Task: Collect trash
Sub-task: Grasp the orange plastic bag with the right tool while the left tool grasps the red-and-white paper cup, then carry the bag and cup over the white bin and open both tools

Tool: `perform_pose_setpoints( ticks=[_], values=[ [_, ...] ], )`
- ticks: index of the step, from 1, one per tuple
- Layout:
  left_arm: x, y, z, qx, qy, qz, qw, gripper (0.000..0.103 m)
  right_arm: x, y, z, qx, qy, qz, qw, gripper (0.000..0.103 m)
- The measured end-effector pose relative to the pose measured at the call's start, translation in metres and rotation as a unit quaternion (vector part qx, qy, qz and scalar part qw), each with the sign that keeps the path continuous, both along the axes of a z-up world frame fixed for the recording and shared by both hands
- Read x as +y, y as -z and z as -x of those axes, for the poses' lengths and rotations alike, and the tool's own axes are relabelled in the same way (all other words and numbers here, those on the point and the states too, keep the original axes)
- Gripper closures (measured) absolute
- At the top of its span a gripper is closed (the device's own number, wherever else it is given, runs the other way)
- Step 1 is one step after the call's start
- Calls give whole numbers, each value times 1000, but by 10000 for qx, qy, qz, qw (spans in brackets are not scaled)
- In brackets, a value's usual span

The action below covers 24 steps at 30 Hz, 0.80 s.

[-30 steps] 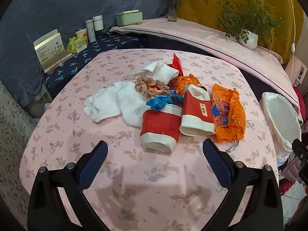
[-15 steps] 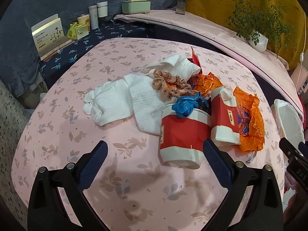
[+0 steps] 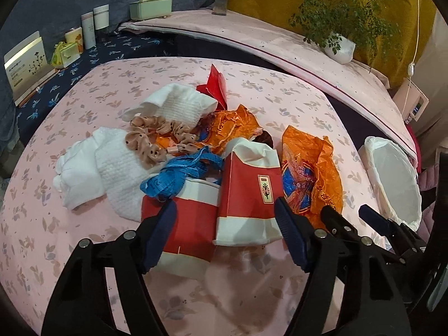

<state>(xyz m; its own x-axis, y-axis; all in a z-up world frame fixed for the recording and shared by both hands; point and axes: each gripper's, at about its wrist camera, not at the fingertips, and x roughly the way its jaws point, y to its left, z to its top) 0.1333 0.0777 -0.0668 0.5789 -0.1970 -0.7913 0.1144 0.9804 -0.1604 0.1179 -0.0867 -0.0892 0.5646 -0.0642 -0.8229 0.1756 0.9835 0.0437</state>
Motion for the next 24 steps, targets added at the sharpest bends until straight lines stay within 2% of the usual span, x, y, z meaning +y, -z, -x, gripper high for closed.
perform_pose_setpoints(
  ticks=[2, 6, 11, 17, 24],
  values=[
    [-2, 4, -4, 99, 47, 37, 9999, 50, 2, 4, -2, 49, -64, -71, 9999, 48],
    [-7, 7, -5, 153, 126, 127, 9997, 70, 4, 9, -2, 83, -191, -265, 9994, 69],
    [-15, 0, -1, 26, 254, 99, 9996, 74, 2, 5, 3, -53, -209, -340, 9992, 84],
    [-26, -18, 6, -173, 402, 153, 9989, 74, -17, -12, 15, -300, -38, -421, 9987, 88],
    [-57, -41, 11, -387, 677, 253, 9966, 74, -50, -40, 32, -675, 308, -219, 9970, 89]
  ],
)
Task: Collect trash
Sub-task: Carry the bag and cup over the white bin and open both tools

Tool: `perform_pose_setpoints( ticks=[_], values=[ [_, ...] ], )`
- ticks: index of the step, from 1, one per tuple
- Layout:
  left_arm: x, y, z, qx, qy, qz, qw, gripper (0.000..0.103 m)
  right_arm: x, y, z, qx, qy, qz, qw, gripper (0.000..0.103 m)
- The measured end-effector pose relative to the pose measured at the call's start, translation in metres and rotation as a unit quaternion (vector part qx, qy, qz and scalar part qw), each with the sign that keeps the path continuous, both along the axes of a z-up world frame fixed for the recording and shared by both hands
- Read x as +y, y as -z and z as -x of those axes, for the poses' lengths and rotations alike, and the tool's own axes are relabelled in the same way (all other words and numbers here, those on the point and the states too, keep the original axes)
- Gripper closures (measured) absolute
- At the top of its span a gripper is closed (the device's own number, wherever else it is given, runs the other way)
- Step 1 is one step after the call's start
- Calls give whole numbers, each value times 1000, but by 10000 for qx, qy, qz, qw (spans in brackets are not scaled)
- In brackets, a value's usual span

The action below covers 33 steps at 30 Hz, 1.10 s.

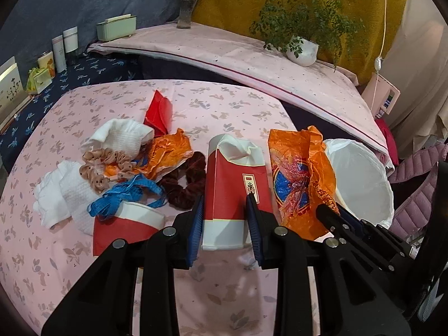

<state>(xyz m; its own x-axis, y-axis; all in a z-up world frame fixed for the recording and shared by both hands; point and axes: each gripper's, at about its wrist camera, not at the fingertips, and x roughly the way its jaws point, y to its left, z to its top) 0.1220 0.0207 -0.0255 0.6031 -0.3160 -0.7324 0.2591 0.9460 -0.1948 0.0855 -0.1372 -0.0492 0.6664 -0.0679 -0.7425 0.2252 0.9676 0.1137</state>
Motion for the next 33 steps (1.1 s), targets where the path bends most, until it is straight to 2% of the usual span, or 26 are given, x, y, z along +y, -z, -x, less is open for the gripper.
perform_pose_setpoints(
  ticks=[6, 10, 15, 23, 24, 25, 26, 27, 28, 29, 33],
  values=[
    [-43, -17, 3, -204, 382, 183, 9989, 74, -47, -17, 16, -221, 511, 75, 9984, 89],
    [-76, -22, 1, -185, 694, 343, 9968, 74, -85, -22, 25, -298, 922, 102, 9952, 89],
    [-116, -24, -3, -197, 1062, 526, 9928, 74, -128, -20, 32, -314, 1313, 132, 9908, 89],
    [-173, -17, -11, -114, 1460, 518, 9879, 73, -167, -8, 37, -249, 1685, 83, 9853, 89],
    [-180, -16, -12, -94, 1545, 535, 9865, 72, -170, -8, 37, -250, 1715, 84, 9848, 87],
    [-186, -14, -12, -80, 1601, 524, 9857, 72, -173, -7, 37, -255, 1742, 86, 9843, 82],
    [-191, -13, -12, -77, 1611, 482, 9857, 70, -175, -7, 37, -268, 1808, 119, 9831, 81],
    [-194, -12, -12, -111, 1562, 415, 9868, 56, -176, -7, 37, -272, 1870, 148, 9819, 77],
    [-196, -12, -12, -157, 1517, 371, 9876, 50, -177, -8, 37, -291, 1905, 178, 9811, 70],
    [-196, -12, -12, -202, 1472, 356, 9883, 44, -177, -9, 39, -328, 1926, 224, 9805, 68],
    [-194, -12, -13, -196, 1372, 286, 9899, 44, -178, -13, 41, -374, 1921, 268, 9803, 63]
  ],
)
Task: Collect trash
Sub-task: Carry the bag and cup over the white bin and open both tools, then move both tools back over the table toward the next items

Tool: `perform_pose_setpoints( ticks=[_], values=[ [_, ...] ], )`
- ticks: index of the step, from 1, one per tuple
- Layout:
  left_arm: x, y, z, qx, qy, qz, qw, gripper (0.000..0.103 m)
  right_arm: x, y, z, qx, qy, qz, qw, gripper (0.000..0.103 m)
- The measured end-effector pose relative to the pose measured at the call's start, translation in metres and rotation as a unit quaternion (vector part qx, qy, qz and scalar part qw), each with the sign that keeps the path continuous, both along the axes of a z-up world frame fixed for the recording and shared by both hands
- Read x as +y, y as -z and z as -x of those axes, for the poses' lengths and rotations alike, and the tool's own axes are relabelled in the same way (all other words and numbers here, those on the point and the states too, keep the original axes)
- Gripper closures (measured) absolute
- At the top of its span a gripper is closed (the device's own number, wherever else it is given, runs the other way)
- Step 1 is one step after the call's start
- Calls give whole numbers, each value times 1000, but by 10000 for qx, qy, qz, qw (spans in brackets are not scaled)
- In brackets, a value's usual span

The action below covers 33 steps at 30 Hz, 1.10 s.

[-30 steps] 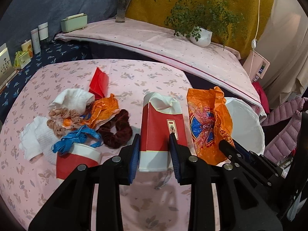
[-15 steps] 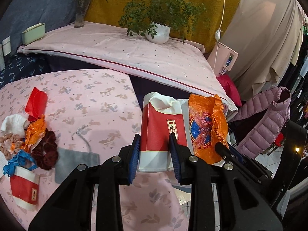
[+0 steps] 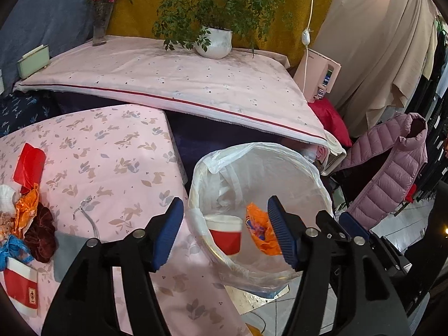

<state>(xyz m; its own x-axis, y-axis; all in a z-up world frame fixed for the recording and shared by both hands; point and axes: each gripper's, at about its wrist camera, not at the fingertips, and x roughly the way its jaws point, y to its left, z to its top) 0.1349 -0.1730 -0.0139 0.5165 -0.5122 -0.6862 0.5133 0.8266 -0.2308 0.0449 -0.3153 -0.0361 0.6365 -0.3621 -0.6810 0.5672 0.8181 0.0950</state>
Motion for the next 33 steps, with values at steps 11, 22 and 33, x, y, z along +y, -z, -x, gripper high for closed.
perform_pose_setpoints(
  ticks=[11, 22, 33],
  values=[
    [47, 3, 7, -17, -577, -246, 9980, 40, 36, -12, 2, -87, -331, -95, 9994, 53],
    [123, 3, 12, -7, -1333, -448, 9901, 32, 106, -21, -8, -46, -1013, -133, 9948, 52],
    [214, 22, 13, 225, -2052, -690, 9760, 18, 172, -15, -23, 118, -1573, -221, 9872, 49]
  ],
)
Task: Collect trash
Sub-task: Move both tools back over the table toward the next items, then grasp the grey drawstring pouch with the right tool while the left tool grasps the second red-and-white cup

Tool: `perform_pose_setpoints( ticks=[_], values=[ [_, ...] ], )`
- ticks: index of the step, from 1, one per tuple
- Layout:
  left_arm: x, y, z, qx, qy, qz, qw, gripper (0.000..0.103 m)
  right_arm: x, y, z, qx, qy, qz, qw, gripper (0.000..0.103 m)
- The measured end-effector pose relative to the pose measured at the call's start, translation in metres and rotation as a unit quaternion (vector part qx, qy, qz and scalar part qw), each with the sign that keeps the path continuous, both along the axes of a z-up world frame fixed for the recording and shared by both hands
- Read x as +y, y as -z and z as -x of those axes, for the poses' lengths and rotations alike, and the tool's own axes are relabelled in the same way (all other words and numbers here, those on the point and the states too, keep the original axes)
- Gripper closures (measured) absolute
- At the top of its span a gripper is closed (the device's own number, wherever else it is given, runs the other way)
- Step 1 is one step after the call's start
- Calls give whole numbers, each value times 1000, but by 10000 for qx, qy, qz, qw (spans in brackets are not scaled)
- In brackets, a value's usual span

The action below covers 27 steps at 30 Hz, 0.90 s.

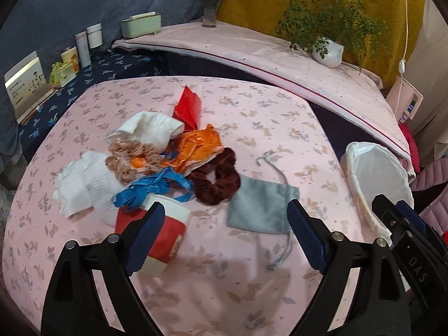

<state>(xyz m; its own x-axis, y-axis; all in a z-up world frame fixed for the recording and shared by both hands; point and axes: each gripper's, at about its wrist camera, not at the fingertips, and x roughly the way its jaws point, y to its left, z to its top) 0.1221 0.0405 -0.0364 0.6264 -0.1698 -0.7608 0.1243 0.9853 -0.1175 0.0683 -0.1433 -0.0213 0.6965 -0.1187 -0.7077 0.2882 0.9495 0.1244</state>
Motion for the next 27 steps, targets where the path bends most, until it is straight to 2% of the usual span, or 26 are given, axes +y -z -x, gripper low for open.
perform_pose_setpoints(
  ticks=[8, 15, 21, 27],
  values=[
    [56, 21, 1, 211, -383, -113, 9990, 14, 35, 8, -11, 157, -251, -27, 9996, 48],
    [98, 38, 5, 481, -669, 73, 9966, 14, 69, 14, -21, 245, -516, 23, 9984, 44],
    [100, 51, 6, 711, -513, 378, 9954, 11, 90, 20, -29, 336, -647, 16, 9973, 44],
    [85, 63, -2, 783, -279, 327, 9960, 11, 92, 29, -32, 442, -579, 63, 9973, 44]
  ],
)
